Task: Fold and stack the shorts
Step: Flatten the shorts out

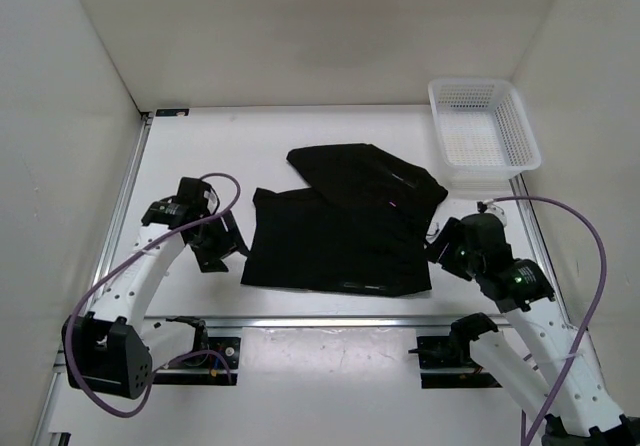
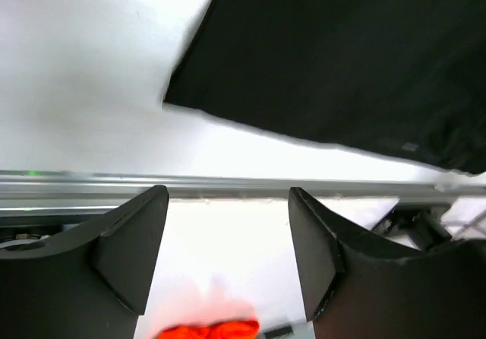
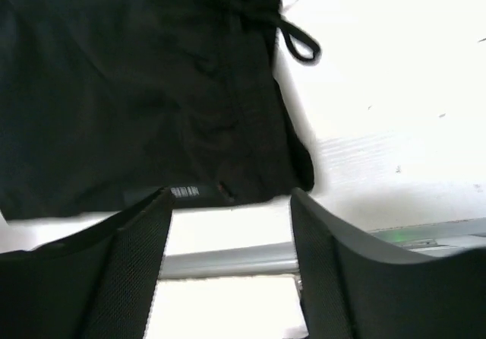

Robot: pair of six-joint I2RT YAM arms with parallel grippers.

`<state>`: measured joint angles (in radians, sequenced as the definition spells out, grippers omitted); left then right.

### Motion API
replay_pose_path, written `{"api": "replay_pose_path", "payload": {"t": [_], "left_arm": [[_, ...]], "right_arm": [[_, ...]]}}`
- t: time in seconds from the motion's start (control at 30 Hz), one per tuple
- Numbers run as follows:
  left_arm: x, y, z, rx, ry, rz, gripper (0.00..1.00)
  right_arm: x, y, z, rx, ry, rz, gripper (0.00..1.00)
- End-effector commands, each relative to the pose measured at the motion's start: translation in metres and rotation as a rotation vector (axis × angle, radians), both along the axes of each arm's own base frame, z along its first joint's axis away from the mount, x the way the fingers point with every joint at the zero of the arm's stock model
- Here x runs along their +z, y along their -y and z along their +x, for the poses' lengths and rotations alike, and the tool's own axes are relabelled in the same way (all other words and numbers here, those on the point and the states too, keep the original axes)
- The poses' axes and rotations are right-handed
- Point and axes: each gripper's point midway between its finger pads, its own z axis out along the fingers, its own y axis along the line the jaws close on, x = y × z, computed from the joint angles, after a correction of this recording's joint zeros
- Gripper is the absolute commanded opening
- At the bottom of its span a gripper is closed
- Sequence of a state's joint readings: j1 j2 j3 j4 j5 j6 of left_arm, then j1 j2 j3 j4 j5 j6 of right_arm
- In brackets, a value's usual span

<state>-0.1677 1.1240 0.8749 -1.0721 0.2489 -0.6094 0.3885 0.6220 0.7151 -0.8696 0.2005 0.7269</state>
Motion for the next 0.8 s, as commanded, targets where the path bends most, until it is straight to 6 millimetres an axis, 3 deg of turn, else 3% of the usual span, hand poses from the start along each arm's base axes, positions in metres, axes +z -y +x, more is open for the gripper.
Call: {"api": "replay_pose_path", "payload": {"t": [0.0, 0.03, 0.07, 0.1, 0.13, 0.2, 0.23, 0.27, 0.33, 0.37, 0.4, 0.43, 0.47, 0.5, 0.53, 0.57, 0.6, 0.63, 0.67, 0.7, 0.73, 0.77], "left_arm": [[0.048, -0.009, 0.041, 0.037, 0.224, 0.054, 0.76], [0.051, -0.011, 0.051, 0.028, 0.225, 0.075, 0.76], [0.067, -0.012, 0.063, 0.028, 0.263, 0.089, 0.73], [0.071, -0.014, 0.072, 0.023, 0.272, 0.104, 0.63], [0.067, -0.012, 0.082, 0.006, 0.249, 0.125, 0.59], [0.081, -0.005, 0.105, -0.020, 0.295, 0.146, 0.47], [0.070, -0.004, 0.117, -0.023, 0.258, 0.185, 0.39], [0.079, 0.004, 0.129, -0.054, 0.286, 0.191, 0.39], [0.077, 0.014, 0.150, -0.080, 0.294, 0.210, 0.39], [0.057, 0.023, 0.162, -0.115, 0.241, 0.226, 0.46], [0.068, 0.026, 0.184, -0.114, 0.281, 0.234, 0.50], [0.065, 0.035, 0.196, -0.140, 0.282, 0.238, 0.52], [0.037, 0.034, 0.207, -0.145, 0.203, 0.279, 0.54], [0.048, 0.045, 0.225, -0.162, 0.243, 0.273, 0.60], [0.044, 0.048, 0.234, -0.165, 0.230, 0.276, 0.61], [0.021, 0.056, 0.241, -0.194, 0.183, 0.289, 0.65], [0.017, 0.062, 0.247, -0.204, 0.177, 0.290, 0.72], [0.029, 0.069, 0.265, -0.196, 0.229, 0.278, 0.78], [0.027, 0.076, 0.270, -0.208, 0.227, 0.269, 0.89], [0.009, 0.079, 0.279, -0.224, 0.206, 0.278, 0.92], [0.020, 0.087, 0.294, -0.220, 0.257, 0.277, 0.98], [0.017, 0.090, 0.302, -0.218, 0.266, 0.275, 1.00]], "right_arm": [[0.037, 0.009, 0.018, -0.090, 0.105, -0.005, 0.60], [0.042, 0.008, 0.021, -0.082, 0.104, -0.014, 0.47], [0.051, 0.004, 0.032, -0.063, 0.103, -0.035, 0.17], [0.052, 0.003, 0.037, -0.051, 0.090, -0.053, 0.06], [0.043, -0.002, 0.044, -0.027, 0.034, -0.081, 0.00], [0.048, -0.009, 0.057, 0.022, 0.031, -0.103, 0.00], [0.038, -0.018, 0.063, 0.066, -0.013, -0.116, 0.00], [0.033, -0.022, 0.065, 0.084, -0.039, -0.120, 0.01], [0.019, -0.031, 0.078, 0.122, -0.083, -0.131, 0.07], [0.012, -0.033, 0.081, 0.124, -0.103, -0.138, 0.13], [0.012, -0.039, 0.089, 0.132, -0.101, -0.126, 0.29], [0.001, -0.044, 0.092, 0.159, -0.149, -0.132, 0.38], [0.005, -0.047, 0.099, 0.159, -0.145, -0.131, 0.47], [0.004, -0.049, 0.105, 0.159, -0.145, -0.131, 0.50], [-0.004, -0.051, 0.108, 0.160, -0.174, -0.141, 0.53], [-0.006, -0.046, 0.113, 0.120, -0.178, -0.151, 0.55], [-0.009, -0.042, 0.115, 0.108, -0.191, -0.153, 0.56], [-0.016, -0.036, 0.121, 0.083, -0.209, -0.145, 0.64], [-0.017, -0.033, 0.125, 0.068, -0.215, -0.145, 0.69], [-0.020, -0.031, 0.128, 0.062, -0.223, -0.135, 0.73], [-0.025, -0.027, 0.136, 0.052, -0.242, -0.134, 0.76], [-0.028, -0.029, 0.139, 0.054, -0.259, -0.117, 0.76]]}}
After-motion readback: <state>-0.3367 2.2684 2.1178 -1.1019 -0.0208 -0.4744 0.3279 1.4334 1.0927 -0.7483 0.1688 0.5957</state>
